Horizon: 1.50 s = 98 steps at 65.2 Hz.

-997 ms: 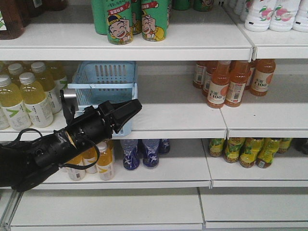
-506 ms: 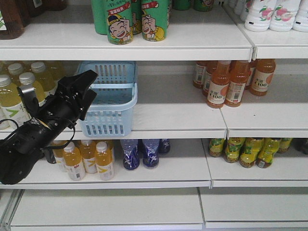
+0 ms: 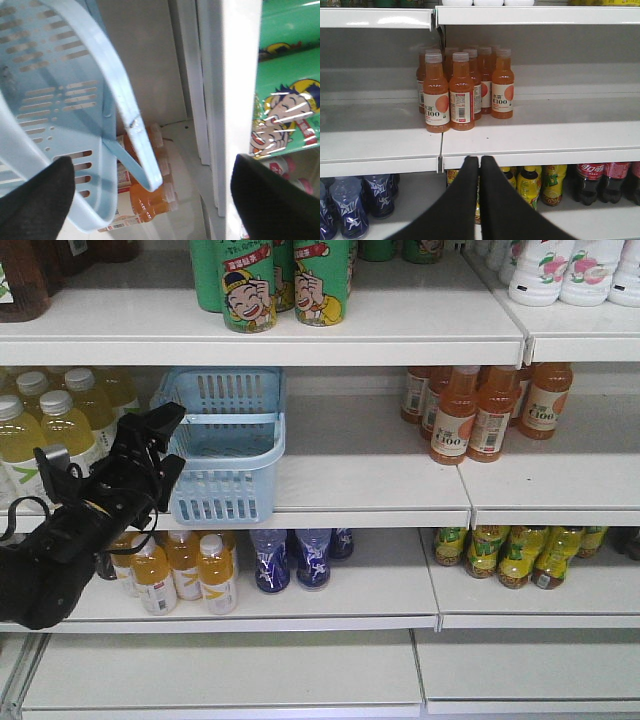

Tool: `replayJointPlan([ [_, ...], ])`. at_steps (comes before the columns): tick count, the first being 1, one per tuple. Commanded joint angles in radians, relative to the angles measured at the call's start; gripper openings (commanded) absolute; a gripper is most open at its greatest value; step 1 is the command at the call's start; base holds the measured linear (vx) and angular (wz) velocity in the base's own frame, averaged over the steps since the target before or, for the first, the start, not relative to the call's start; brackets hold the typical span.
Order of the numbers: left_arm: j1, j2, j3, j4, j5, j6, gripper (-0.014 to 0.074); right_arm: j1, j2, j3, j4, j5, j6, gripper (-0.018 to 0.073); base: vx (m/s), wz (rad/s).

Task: Place coke in basket with both arms
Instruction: 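Reach the left gripper to the basket handle and close on it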

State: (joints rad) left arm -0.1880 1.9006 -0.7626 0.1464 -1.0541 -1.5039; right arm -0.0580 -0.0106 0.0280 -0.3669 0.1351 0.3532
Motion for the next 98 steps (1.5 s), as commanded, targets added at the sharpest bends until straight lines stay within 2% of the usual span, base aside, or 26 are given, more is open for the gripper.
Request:
replayJointPlan([
  [1,0.0,-0.024,-0.024,-0.017,-0.098,-0.008,0.0576,0.0,-0.018,0.011,-0.014,-0.07,-0.005,-0.0005,0.0,0.0],
  [12,0.0,-0.016,-0.024,-0.018,-0.146,-0.009,0.0576,0.0,-0.018,0.011,-0.014,-0.07,-0.005,-0.0005,0.0,0.0],
  [27,0.0,-0.007,-0.048,-0.017,-0.144,-0.009,0.0576,0.0,-0.018,0.011,-0.014,-0.07,-0.005,-0.0005,0.0,0.0],
  [48,0.0,0.001,-0.17,-0.017,0.046,-0.007,0.0576,0.0,-0.018,0.011,-0.014,-0.07,-0.005,-0.0005,0.0,0.0],
  [67,0.0,0.076,-0.281,-0.017,0.076,-0.01,0.0576,0.0,-0.018,0.011,-0.014,-0.07,-0.005,-0.0005,0.0,0.0],
  [83,0.0,0.11,-0.303,-0.021,0.061,-0.061,0.0575,0.0,-0.018,0.011,-0.014,-0.07,-0.005,-0.0005,0.0,0.0],
  [91,0.0,0.117,-0.302,-0.018,0.055,-0.061,0.0544,0.0,-0.018,0.011,-0.014,-0.07,-0.005,-0.0005,0.0,0.0],
  [98,0.0,0.117,-0.302,-0.017,0.054,-0.061,0.0472,0.0,-0.018,0.011,-0.014,-0.07,-0.005,-0.0005,0.0,0.0],
])
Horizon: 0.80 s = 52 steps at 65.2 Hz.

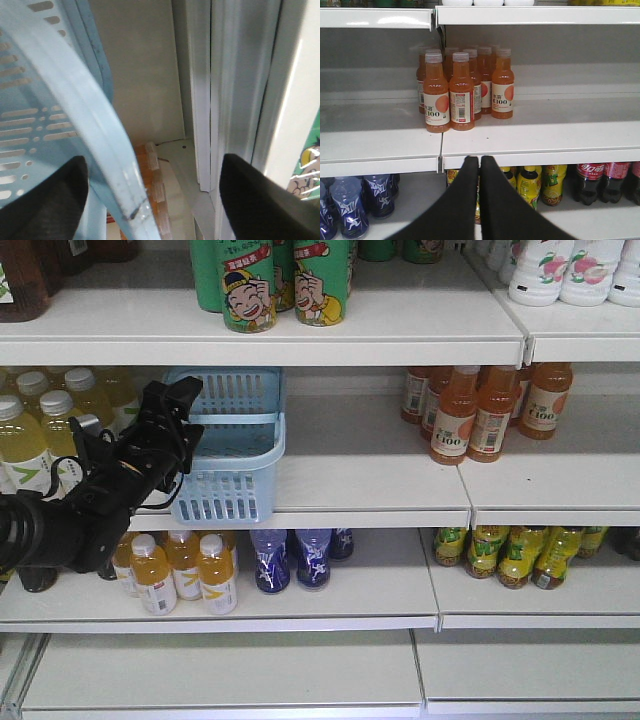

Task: Place coke in basket with both arms
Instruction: 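Reach the left gripper to the basket handle and close on it, then lift the basket off the shelf with the left gripper and lower it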

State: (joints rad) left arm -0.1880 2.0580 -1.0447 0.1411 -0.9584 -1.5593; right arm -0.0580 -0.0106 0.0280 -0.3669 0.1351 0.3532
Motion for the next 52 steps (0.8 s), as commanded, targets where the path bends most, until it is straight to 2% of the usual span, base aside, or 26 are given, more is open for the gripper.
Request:
replayJointPlan([
  [1,0.0,-0.041,-0.02,-0.012,-0.041,-0.005,0.0458,0.0,-0.018,0.011,-0.014,-0.07,-0.005,-0.0005,0.0,0.0],
  [20,0.0,-0.041,-0.02,-0.012,-0.042,-0.005,0.0099,0.0,-0.018,0.011,-0.014,-0.07,-0.005,-0.0005,0.0,0.0],
  [26,0.0,-0.041,-0.02,0.011,-0.06,-0.005,0.0008,0.0,-0.018,0.011,-0.014,-0.07,-0.005,-0.0005,0.0,0.0],
  [37,0.0,-0.041,-0.02,0.165,-0.137,-0.005,-0.0008,0.0,-0.018,0.011,-0.014,-0.07,-0.005,-0.0005,0.0,0.0],
  [48,0.0,-0.041,-0.02,0.394,-0.231,-0.006,-0.0008,0.0,-0.018,0.011,-0.014,-0.07,-0.005,-0.0005,0.0,0.0],
  [52,0.0,-0.041,-0.02,0.481,-0.272,-0.039,-0.0008,0.0,-0.018,0.011,-0.014,-0.07,-0.005,-0.0005,0.0,0.0],
])
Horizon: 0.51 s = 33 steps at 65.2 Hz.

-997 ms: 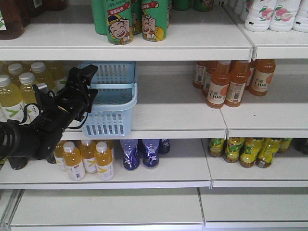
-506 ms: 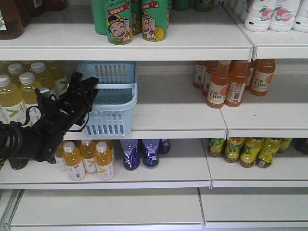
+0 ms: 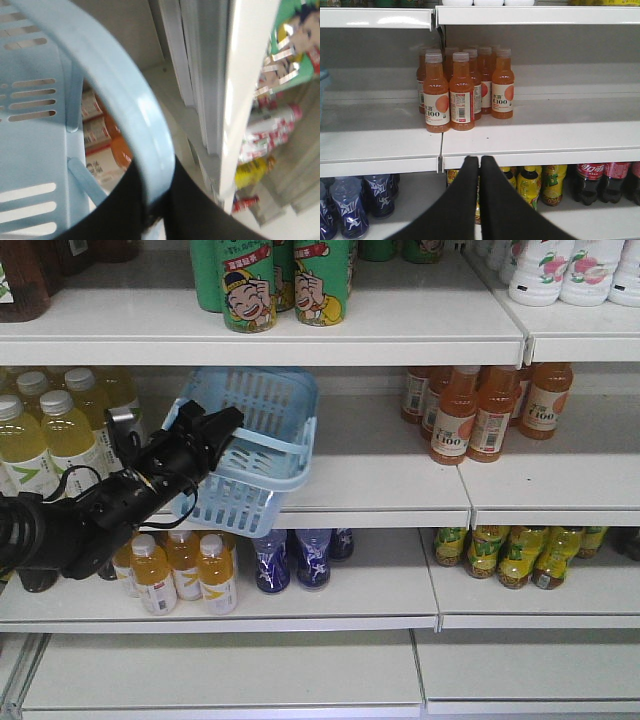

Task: Place coke in basket with both arms
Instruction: 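Lift the basket off the shelf with the left gripper and lower it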

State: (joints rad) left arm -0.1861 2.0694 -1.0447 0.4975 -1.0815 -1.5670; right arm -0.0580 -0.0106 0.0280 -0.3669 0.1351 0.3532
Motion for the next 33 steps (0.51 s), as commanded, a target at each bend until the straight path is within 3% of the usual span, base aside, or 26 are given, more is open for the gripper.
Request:
replayJointPlan([
  [1,-0.002,-0.052,-0.02,0.158,-0.158,-0.045,-0.0008,0.0,-0.018,0.011,-0.014,-0.07,-0.005,-0.0005,0.0,0.0],
  [11,-0.002,-0.052,-0.02,0.394,-0.246,-0.248,-0.0008,0.0,-0.018,0.011,-0.014,-0.07,-0.005,-0.0005,0.0,0.0],
  [18,-0.003,-0.052,-0.02,0.553,-0.301,-0.324,-0.0008,0.0,-0.018,0.011,-0.014,-0.07,-0.005,-0.0005,0.0,0.0],
  [33,-0.024,-0.09,-0.014,0.917,-0.301,-0.492,-0.0008,0.0,-0.018,0.011,-0.014,-0.07,-0.005,-0.0005,0.0,0.0],
])
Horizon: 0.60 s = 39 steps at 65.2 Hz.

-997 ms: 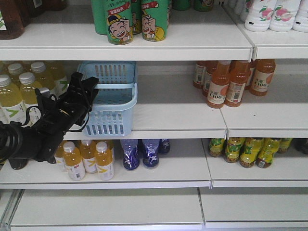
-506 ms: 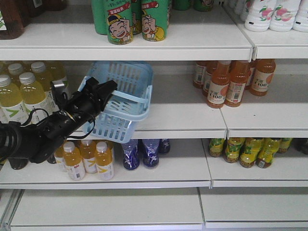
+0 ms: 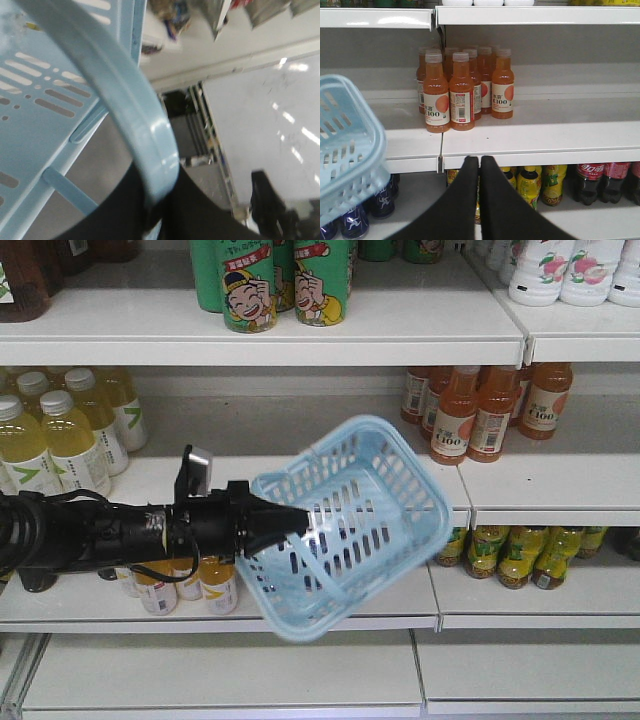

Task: Place coke in basket with both arms
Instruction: 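Lift the basket off the shelf with the left gripper and lower it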

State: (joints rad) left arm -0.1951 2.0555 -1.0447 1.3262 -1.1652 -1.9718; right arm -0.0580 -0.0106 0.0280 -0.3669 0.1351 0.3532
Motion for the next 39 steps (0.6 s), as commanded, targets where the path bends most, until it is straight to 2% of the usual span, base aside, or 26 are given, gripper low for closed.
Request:
replayJointPlan([
  [1,-0.018,-0.083,-0.013,0.107,-0.217,-0.095,-0.0008,0.0,-0.018,0.011,-0.014,-0.07,-0.005,-0.0005,0.0,0.0],
  [4,-0.03,-0.106,-0.002,0.165,-0.216,-0.105,-0.0008,0.0,-0.018,0.011,-0.014,-0.07,-0.005,-0.0005,0.0,0.0],
  [9,-0.056,-0.154,0.03,0.198,-0.216,-0.105,-0.0008,0.0,-0.018,0.011,-0.014,-0.07,-0.005,-0.0005,0.0,0.0],
  [25,-0.145,-0.331,0.172,0.191,-0.216,-0.085,-0.0008,0.0,-0.018,0.011,-0.014,-0.07,-0.005,-0.0005,0.0,0.0],
  [39,-0.192,-0.483,0.282,0.189,-0.215,-0.086,-0.0008,0.0,-0.018,0.011,-0.014,-0.07,-0.005,-0.0005,0.0,0.0],
])
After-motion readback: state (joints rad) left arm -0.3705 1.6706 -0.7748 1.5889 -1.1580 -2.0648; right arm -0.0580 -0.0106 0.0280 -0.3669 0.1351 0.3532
